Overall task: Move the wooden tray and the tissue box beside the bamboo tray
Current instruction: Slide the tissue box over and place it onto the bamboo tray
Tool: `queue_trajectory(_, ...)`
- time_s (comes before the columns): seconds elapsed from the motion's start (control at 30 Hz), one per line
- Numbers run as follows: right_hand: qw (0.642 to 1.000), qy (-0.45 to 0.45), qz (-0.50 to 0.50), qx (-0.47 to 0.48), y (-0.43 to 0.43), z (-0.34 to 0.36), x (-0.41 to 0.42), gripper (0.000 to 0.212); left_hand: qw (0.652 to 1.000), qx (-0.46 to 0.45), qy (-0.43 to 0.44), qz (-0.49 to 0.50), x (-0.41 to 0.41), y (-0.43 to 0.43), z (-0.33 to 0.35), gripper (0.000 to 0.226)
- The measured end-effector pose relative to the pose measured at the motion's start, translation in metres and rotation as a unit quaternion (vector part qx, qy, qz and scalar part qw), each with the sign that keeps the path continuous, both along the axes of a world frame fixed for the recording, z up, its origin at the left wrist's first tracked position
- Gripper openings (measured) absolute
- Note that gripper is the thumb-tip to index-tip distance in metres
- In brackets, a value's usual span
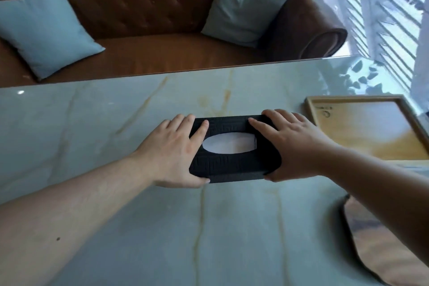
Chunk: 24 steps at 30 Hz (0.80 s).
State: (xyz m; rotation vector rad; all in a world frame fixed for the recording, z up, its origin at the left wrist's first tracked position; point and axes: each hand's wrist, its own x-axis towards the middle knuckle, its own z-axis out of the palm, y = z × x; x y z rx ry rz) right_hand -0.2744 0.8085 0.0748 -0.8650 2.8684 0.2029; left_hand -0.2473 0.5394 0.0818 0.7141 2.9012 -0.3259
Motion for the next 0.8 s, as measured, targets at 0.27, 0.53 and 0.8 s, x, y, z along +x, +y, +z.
queue_trajectory(0.27,0.998,0.014,-0.06,0.013,0.121,0.002,-0.013,0.125,0.997,0.011,-0.015,-0.069,-0.048,0.121,0.001,0.118)
queue_trajectory(0.53,0.995,0.0,-0.092,0.034,0.223,0.006,-0.044,0.128,0.993,0.04,-0.023,-0.106,-0.098,0.225,-0.007,0.121)
queue_trajectory(0.8,0.992,-0.028,-0.111,0.042,0.289,-0.002,-0.066,0.131,0.992,0.054,-0.021,-0.115,-0.127,0.296,-0.029,0.123)
